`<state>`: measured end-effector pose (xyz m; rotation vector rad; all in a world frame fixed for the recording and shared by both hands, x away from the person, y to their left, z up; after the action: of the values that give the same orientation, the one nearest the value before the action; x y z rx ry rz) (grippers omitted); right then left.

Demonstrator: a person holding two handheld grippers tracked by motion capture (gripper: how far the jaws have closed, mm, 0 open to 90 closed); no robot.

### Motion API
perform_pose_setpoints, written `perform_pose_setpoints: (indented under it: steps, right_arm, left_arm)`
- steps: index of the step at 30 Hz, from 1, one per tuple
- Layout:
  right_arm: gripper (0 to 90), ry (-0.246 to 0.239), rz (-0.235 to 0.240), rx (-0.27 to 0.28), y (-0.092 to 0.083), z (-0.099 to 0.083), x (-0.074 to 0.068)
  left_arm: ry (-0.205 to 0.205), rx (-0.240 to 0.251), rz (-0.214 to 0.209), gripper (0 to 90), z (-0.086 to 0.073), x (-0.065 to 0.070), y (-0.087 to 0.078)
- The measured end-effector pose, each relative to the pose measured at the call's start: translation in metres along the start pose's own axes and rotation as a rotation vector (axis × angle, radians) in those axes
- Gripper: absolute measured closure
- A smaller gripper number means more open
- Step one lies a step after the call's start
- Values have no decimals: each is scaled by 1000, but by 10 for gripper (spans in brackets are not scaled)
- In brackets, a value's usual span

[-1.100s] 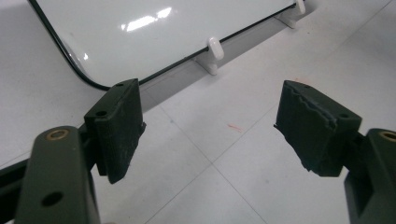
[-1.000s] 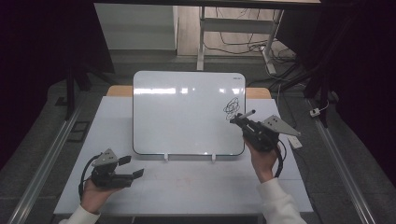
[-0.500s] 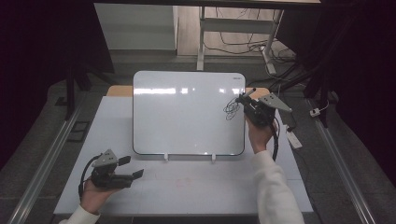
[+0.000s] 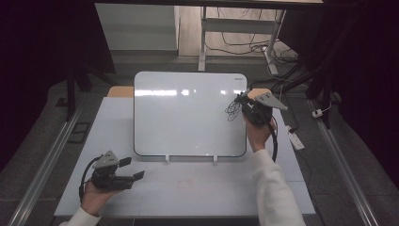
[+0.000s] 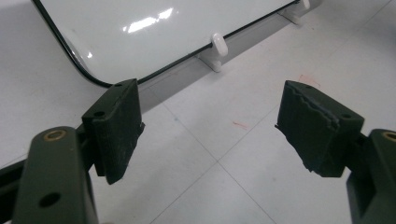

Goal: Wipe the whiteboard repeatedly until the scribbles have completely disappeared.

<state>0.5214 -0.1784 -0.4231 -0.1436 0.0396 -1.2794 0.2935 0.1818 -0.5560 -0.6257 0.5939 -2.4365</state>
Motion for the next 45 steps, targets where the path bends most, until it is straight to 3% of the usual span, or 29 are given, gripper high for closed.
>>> perform_pose_setpoints:
  steps: [1, 2, 4, 5, 7, 8, 9, 11, 13, 14, 17, 19, 22, 23, 25, 27, 29, 30, 32, 34, 39, 41, 43, 45]
  right_arm:
    - [810, 59, -8, 10, 2, 2, 9]
    - [810, 67, -2, 10, 2, 1, 8]
    - [810, 26, 46, -2, 1, -4, -5]
    - [810, -10, 56, -4, 0, -6, -11]
    - [810, -30, 51, -1, -1, -6, -13]
    - [810, -31, 33, 7, 0, -3, -11]
    - [810, 8, -21, 21, 2, 2, 3]
    - [810, 36, -28, 22, 3, 3, 8]
    - [810, 41, -29, 23, 2, 2, 9]
    - [810, 18, 18, 10, 0, -4, -2]
    - [811, -11, 54, 5, -1, -7, -13]
    - [811, -17, 34, 14, 0, -4, -11]
    - [811, 58, -9, 34, 6, 7, 4]
    - [811, 68, 17, 21, 7, 5, 0]
    - [811, 42, 37, 13, 5, 1, -7]
    - [812, -16, 86, -4, -1, -10, -25]
    - [812, -24, 86, -4, -1, -10, -25]
    - [812, -25, 79, -1, -1, -8, -23]
    - [812, 16, 25, 17, 4, 2, -6]
    - [812, 43, 16, 17, 6, 4, 0]
    - [812, -2, 96, -11, -2, -11, -23]
    - [811, -42, 116, -24, -7, -17, -30]
    - [811, -43, 71, -6, -5, -12, -20]
    - [811, 7, 54, -3, -3, -7, -10]
  left_arm:
    - [4, 0, -1, 229, 0, 1, -1]
    - [7, 3, -1, 229, 1, 1, -1]
    - [9, 7, 0, 229, 1, 1, -2]
    - [5, 8, 1, 229, 1, 0, -2]
    - [0, 7, 2, 229, 1, -2, -2]
    - [0, 6, 2, 229, 0, -2, -1]
    - [1, 5, 2, 229, 0, -1, -1]
    - [7, 6, 0, 229, 1, 0, -2]
    - [10, 9, 0, 229, 1, 0, -3]
    - [7, 11, -1, 229, 1, 0, -3]
    - [1, 8, 1, 229, 1, -2, -2]
    - [4, 6, 0, 229, 1, -1, -2]
    - [10, 8, 0, 228, 1, 0, -2]
    - [9, 10, -1, 228, 1, 0, -3]
    - [5, 13, -2, 229, 1, -1, -3]
    - [1, 13, 0, 228, 1, -3, -3]
    - [1, 12, -2, 228, 1, -3, -3]
    - [2, 11, -2, 228, 1, -2, -3]
    - [6, 11, -2, 228, 1, -1, -3]
    - [8, 13, -1, 229, 2, -1, -3]
    - [0, 17, 0, 229, 2, -3, -4]
    - [3, 16, -1, 228, 1, -2, -4]
    - [6, 14, 0, 228, 2, -2, -4]
    - [7, 14, -1, 228, 2, -1, -3]
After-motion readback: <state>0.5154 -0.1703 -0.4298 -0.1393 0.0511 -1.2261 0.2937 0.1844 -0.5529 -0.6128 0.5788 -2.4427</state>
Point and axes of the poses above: each handheld gripper's, and its own axes: y roughly forward along the jaws, z roughly out of its top, x roughly to its right, the point moved 9 cm from there along y, roughly forward along the jaws, and after that the axes turned 13 degrees about -z, right-handed, at the moved point
